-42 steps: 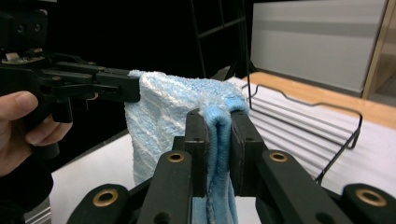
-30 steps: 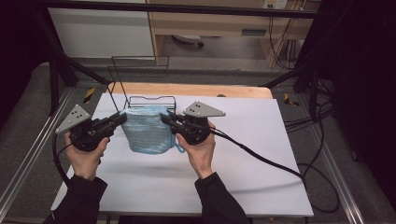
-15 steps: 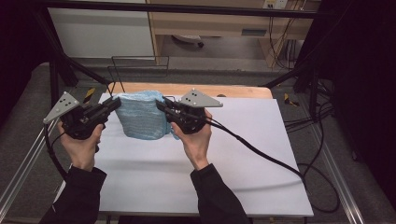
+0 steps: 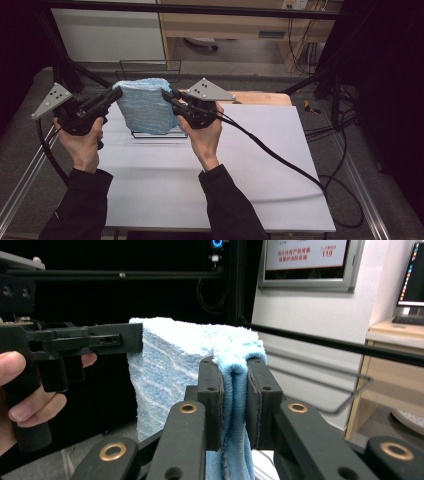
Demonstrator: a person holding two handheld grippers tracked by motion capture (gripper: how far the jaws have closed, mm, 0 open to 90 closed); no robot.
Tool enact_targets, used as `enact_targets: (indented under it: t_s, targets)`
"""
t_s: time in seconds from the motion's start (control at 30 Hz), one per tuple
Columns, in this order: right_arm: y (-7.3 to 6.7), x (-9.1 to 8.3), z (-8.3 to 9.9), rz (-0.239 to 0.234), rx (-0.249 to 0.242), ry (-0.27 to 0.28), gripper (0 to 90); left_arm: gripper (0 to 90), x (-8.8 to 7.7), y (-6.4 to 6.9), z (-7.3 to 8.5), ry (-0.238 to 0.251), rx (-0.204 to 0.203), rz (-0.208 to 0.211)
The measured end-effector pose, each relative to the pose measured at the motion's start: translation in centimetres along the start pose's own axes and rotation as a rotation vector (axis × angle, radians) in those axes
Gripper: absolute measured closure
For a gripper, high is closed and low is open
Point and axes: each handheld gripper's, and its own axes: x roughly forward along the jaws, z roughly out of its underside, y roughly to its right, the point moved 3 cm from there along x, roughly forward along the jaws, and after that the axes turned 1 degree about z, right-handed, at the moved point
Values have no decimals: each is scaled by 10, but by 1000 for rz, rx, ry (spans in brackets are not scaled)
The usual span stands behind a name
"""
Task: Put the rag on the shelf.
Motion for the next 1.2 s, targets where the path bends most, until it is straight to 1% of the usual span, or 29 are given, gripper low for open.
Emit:
enact_targets:
  t_s: [0.03,0.23,0.3,0.37,0.4,0.53,0.7,0.73,0.77,0.8,0.83,0.93,0.97,1.2]
  targets:
    - [0,1,-3,-1,2,7,797,822,0,0,0,0,0,0]
    - [2,7,-15,3,-14,33,797,821,2,-4,-15,34,7,-7]
    - [2,8,-17,5,-16,37,797,822,3,-4,-17,38,6,-6]
    - [3,11,-21,8,-21,44,798,822,4,-7,-22,43,9,-12]
    - [3,13,-23,8,-25,46,798,822,4,-7,-22,43,9,-12]
    - [4,18,-31,13,-37,57,798,822,7,-12,-31,61,2,-17]
    - [8,26,-44,22,-53,62,798,822,10,-15,-39,75,-1,-19]
    - [9,28,-46,25,-61,60,799,822,11,-16,-42,80,4,-23]
    - [9,29,-49,28,-64,62,799,822,11,-16,-42,80,4,-23]
    - [9,29,-49,28,-64,62,799,822,11,-17,-44,84,5,-26]
    - [10,32,-54,31,-74,64,799,822,12,-18,-47,88,5,-26]
    - [11,36,-61,39,-94,66,799,822,15,-21,-53,103,0,-30]
    - [11,38,-64,41,-99,68,800,822,15,-21,-53,103,0,-30]
    - [14,48,-75,41,-111,71,800,822,18,-28,-61,122,-6,-46]
